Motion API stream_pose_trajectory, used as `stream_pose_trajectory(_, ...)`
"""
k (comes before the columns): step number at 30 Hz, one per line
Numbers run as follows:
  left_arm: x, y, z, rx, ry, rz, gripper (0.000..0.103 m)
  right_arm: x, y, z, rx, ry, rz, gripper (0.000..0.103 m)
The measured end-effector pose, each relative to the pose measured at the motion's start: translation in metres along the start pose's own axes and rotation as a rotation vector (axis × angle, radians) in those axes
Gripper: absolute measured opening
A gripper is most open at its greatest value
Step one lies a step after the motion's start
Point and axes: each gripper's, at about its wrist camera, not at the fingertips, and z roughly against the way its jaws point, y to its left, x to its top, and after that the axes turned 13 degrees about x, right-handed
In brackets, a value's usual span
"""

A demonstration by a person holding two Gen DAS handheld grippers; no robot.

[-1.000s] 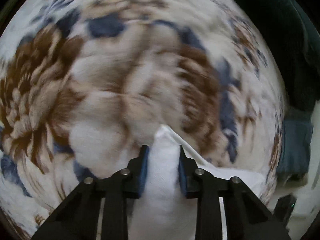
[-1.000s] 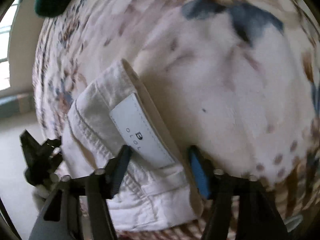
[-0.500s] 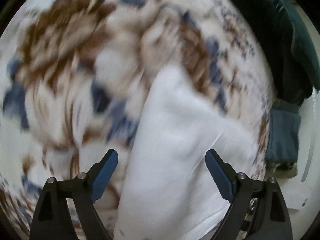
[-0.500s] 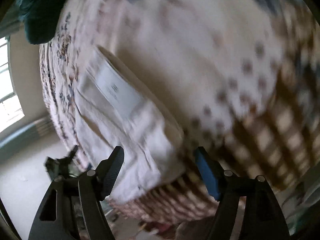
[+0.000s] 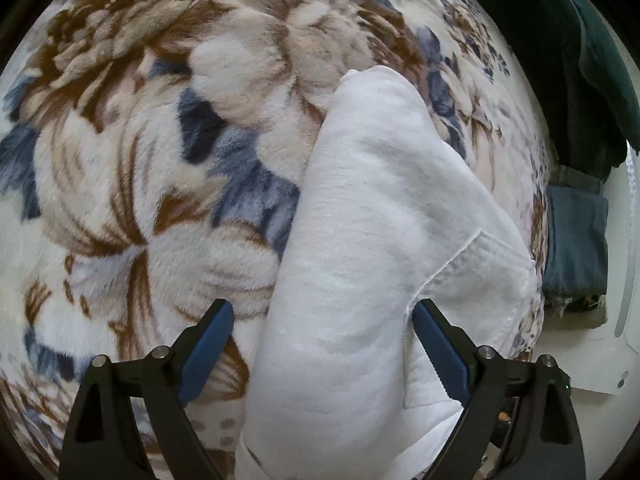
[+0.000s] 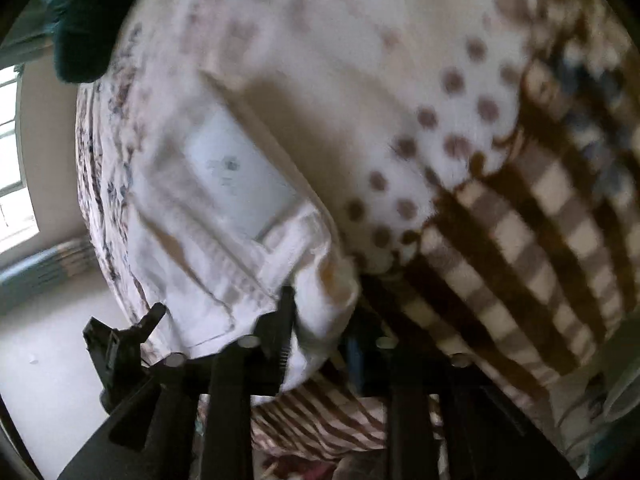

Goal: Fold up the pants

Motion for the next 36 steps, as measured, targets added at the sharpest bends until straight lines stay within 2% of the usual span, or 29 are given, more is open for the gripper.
stream_pose_trajectory(1,0.000,0.003,-0.001,-0.008,0.003,0.005,0.094,0.006,-0.006,-0.006,0.027,0.018,-0.019,0.060)
stream_pose_trajectory(2,0.000,0.005,-0.003,-0.017,0.007,0.009,0.095,0.008,-0.013,-0.004,0.059,0.030,-0.013,0.062)
stream_pose_trajectory(4,0.000,0.006,-0.008,-0.033,0.012,0.011,0.098,0.013,-0.020,-0.013,0.130,0.056,-0.012,0.076)
stream_pose_trajectory(8,-0.001,0.007,-0.011,-0.047,0.012,0.001,0.099,0.011,-0.028,-0.039,0.235,0.147,-0.023,0.081)
stream_pose_trajectory(10,-0.001,0.008,-0.012,-0.059,0.015,0.002,0.100,0.010,-0.022,-0.049,0.284,0.149,-0.042,0.092)
stream_pose_trajectory(12,-0.001,0.011,-0.012,-0.073,0.017,0.008,0.100,0.012,-0.011,-0.060,0.252,0.147,0.000,0.092)
stream_pose_trajectory(14,-0.001,0.012,-0.011,-0.078,0.017,0.011,0.099,0.011,-0.003,-0.063,0.226,0.126,0.023,0.090)
stream_pose_trajectory(15,-0.001,0.013,-0.009,-0.076,0.013,0.013,0.097,0.008,0.004,-0.058,0.227,0.097,0.042,0.076)
stream_pose_trajectory(16,-0.003,0.013,-0.005,-0.073,-0.001,0.008,0.090,0.006,0.012,-0.053,0.226,0.079,0.069,0.065)
stream_pose_trajectory(18,-0.005,0.008,0.007,-0.071,-0.040,-0.027,0.084,-0.001,0.034,-0.040,0.216,0.043,0.146,0.062)
stream_pose_trajectory(20,-0.005,0.001,0.007,-0.085,-0.038,-0.057,0.084,-0.004,0.046,-0.034,0.225,0.047,0.180,0.062)
stream_pose_trajectory(22,-0.005,-0.003,-0.001,-0.083,-0.024,-0.077,0.081,0.004,0.045,-0.046,0.187,0.076,0.189,0.071)
stream_pose_trajectory(23,-0.005,-0.004,-0.006,-0.088,-0.013,-0.080,0.078,0.013,0.035,-0.056,0.155,0.093,0.157,0.071)
stream_pose_trajectory(25,-0.003,-0.004,-0.004,-0.111,-0.023,-0.070,0.057,0.024,0.022,-0.066,0.182,0.101,0.088,0.070)
stream_pose_trajectory(26,-0.004,-0.004,0.001,-0.125,-0.035,-0.069,0.050,0.026,0.023,-0.065,0.185,0.090,0.085,0.067)
stream_pose_trajectory(28,-0.005,-0.003,0.012,-0.151,-0.055,-0.066,0.036,0.023,0.032,-0.057,0.163,0.070,0.129,0.052)
stream_pose_trajectory(32,-0.010,-0.007,0.041,-0.162,-0.107,-0.076,0.030,0.007,0.065,-0.038,0.135,0.025,0.205,0.044)
stream_pose_trajectory(36,0.008,-0.008,0.084,-0.218,-0.159,-0.057,0.028,0.000,0.116,-0.022,0.140,-0.006,0.284,0.041)
